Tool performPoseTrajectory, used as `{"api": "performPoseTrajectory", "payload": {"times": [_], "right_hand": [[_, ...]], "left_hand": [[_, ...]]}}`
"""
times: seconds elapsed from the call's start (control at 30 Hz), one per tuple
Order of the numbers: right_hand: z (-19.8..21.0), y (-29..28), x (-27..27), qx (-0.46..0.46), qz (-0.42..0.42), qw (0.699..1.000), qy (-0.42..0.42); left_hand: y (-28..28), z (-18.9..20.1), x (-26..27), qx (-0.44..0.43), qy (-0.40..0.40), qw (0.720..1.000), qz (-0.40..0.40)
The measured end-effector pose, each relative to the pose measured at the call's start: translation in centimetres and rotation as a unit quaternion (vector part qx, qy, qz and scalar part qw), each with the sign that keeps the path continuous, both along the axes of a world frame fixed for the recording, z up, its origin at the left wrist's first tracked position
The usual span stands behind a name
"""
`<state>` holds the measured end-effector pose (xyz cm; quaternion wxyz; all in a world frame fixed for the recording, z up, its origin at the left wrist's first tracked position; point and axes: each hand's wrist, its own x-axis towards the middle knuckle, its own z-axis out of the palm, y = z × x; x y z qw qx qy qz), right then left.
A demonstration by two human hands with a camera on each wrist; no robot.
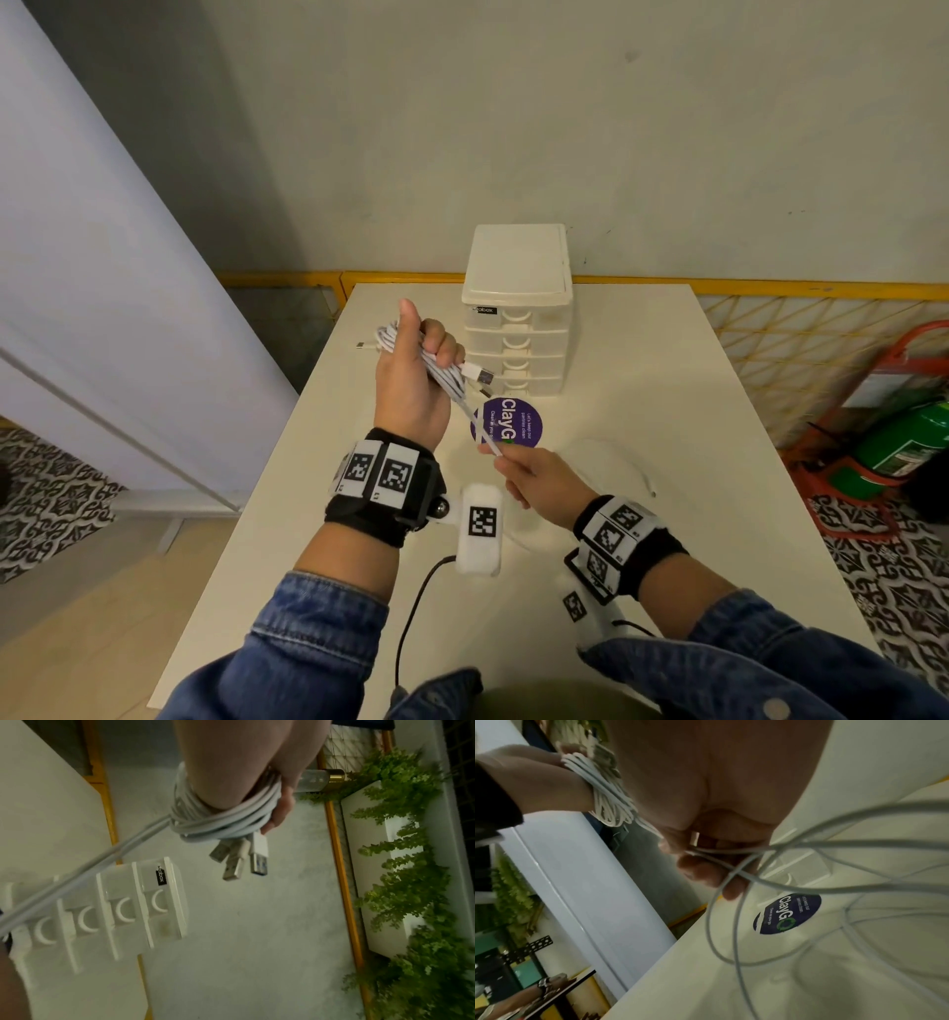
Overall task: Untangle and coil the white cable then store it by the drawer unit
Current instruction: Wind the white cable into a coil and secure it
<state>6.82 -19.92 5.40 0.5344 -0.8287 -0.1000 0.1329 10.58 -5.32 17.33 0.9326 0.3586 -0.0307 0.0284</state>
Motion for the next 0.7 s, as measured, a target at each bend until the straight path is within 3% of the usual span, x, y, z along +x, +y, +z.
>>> {"api": "performPoseTrajectory", "payload": {"times": [0.17,0.37,0.5,0.63,0.7], "right_hand": [[0.6,0.0,-0.1,-0.066,0.016,0.994,-0.090],[2.5,0.8,-0.4,-0.111,0.038,0.964,-0.239],[4.5,1.1,-0.5,-0.111,0.037,0.943,-0.312],[7.0,0.7,-0.1,-0.137,0.012,0.924,-0.358],[8.1,0.0,0.3,-0.136,-0.003,0.929,-0.345]], "left_hand": [[1.0,-0.8,0.3,0.161,-0.003,0.980,0.118],[0.8,-1.4,0.5,0.278,-0.010,0.946,0.167],[0.3,-1.8,0.3,0.368,-0.041,0.920,0.128],[-0.7,-3.1,0.3,0.494,-0.068,0.866,0.038],[-1.0,-3.5,0.2,0.529,-0.071,0.846,-0.003]]}}
